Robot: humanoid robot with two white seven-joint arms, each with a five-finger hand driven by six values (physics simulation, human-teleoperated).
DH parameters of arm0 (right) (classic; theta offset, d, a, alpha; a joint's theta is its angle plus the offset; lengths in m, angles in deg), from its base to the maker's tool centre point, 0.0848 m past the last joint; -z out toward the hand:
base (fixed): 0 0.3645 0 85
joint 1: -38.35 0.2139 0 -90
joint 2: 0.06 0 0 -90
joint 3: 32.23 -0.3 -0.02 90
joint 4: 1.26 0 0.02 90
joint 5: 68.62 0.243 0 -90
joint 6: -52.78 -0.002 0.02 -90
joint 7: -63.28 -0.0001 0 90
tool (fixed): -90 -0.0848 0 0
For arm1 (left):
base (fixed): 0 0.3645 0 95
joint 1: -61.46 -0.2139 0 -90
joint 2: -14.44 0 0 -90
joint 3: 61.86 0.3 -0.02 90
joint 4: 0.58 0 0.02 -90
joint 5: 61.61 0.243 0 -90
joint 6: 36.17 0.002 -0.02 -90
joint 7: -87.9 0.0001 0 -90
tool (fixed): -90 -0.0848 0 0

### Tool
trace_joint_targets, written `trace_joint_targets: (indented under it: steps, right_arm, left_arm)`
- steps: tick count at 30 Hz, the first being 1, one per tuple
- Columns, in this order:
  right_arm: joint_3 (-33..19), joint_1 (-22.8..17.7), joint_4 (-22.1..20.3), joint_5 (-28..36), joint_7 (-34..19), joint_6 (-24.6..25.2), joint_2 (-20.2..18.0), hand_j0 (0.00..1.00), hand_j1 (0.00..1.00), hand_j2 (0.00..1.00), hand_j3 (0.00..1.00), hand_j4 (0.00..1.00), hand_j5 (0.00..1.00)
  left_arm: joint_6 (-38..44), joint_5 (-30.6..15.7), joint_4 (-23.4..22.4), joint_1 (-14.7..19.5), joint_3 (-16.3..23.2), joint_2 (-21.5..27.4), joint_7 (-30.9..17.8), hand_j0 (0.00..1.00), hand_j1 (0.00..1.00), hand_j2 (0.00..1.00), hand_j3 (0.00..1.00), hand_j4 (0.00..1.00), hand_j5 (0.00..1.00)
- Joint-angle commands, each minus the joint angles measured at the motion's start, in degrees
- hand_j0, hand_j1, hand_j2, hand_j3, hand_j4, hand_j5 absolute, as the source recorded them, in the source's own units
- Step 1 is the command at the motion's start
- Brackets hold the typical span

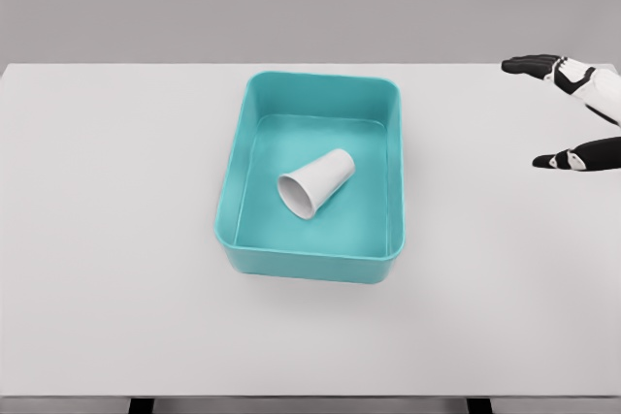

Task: Put the paper cup into the basket with your right arm

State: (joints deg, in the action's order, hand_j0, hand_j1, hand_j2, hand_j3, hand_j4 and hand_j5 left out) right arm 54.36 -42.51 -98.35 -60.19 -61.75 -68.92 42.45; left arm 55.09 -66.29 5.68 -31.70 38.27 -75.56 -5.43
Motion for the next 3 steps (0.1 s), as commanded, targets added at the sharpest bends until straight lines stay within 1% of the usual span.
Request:
trace_joint_targets:
  steps: [1,3]
  right_arm:
    - [-0.11,-0.09,-0.03,0.36,0.03,0.24,-0.06,1.00,1.00,1.00,1.00,1.00,1.00]
    - [-0.11,0.26,-0.03,0.36,0.03,0.33,-0.15,1.00,1.00,1.00,1.00,1.00,1.00]
  left_arm:
    - [-0.03,0.11,-0.02,0.00,-0.11,0.00,-0.01,1.00,1.00,1.00,1.00,1.00,1.00]
    - [-0.11,-0.41,0.07,0.18,-0.02,0.00,-0.01,1.00,1.00,1.00,1.00,1.00,1.00]
